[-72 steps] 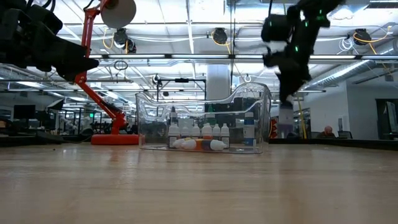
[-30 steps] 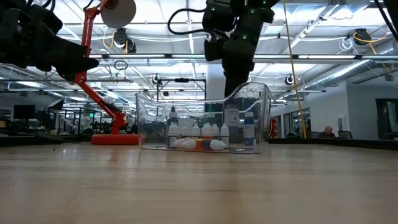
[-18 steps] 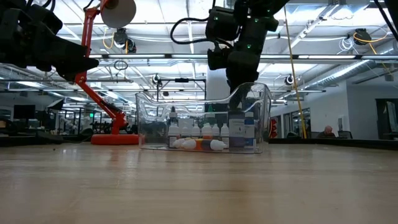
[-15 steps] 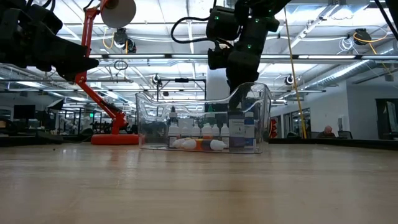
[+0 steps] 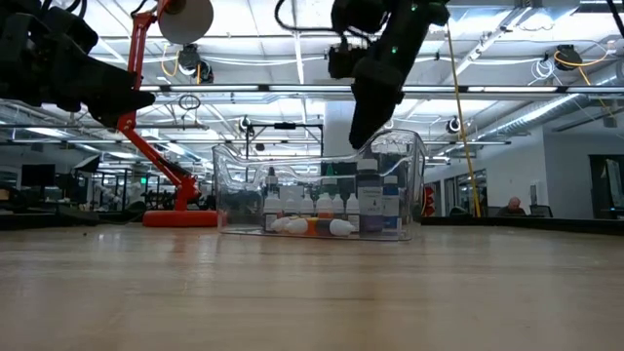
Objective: Pick & Place food coloring
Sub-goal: Put the big blue food coloring bottle in the transparent bin
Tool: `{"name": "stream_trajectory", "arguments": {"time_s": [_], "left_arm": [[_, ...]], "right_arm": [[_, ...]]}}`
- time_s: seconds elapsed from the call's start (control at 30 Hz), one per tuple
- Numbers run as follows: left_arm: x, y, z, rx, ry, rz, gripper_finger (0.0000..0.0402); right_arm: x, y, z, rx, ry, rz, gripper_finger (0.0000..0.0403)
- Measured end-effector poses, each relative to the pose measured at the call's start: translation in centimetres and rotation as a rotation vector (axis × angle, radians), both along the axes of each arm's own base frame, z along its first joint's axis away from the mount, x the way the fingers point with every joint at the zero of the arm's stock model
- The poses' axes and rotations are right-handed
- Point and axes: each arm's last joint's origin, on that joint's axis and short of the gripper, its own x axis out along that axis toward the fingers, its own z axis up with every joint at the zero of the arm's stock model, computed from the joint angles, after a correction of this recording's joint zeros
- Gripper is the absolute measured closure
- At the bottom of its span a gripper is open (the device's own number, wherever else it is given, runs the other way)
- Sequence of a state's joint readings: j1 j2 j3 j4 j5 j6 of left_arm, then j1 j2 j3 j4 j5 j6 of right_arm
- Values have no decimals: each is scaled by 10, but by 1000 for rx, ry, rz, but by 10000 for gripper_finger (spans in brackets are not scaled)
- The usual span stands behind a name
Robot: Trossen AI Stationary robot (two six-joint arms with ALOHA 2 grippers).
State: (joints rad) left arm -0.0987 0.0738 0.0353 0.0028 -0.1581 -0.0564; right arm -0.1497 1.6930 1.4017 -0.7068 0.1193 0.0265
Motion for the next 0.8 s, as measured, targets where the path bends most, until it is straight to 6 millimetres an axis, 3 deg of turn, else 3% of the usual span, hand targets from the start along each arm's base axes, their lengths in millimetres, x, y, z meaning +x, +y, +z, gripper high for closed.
{"name": "stream_trajectory", "arguments": {"time_s": [0.13,0.3,0.43,0.57,0.8], "left_arm": [[0,0,0,0,0,0,149],[0,0,0,0,0,0,149],[0,0,0,0,0,0,149],[0,0,0,0,1,-1,149],[0,0,0,0,1,-1,149]], "right_arm": [[-15,-8,23,-129,-29,-68,99],[-40,-49,31,-128,27,-210,109],[-59,-88,26,-84,78,-343,110],[-71,-113,19,55,66,-400,110],[-69,-128,6,95,76,-391,110]]}}
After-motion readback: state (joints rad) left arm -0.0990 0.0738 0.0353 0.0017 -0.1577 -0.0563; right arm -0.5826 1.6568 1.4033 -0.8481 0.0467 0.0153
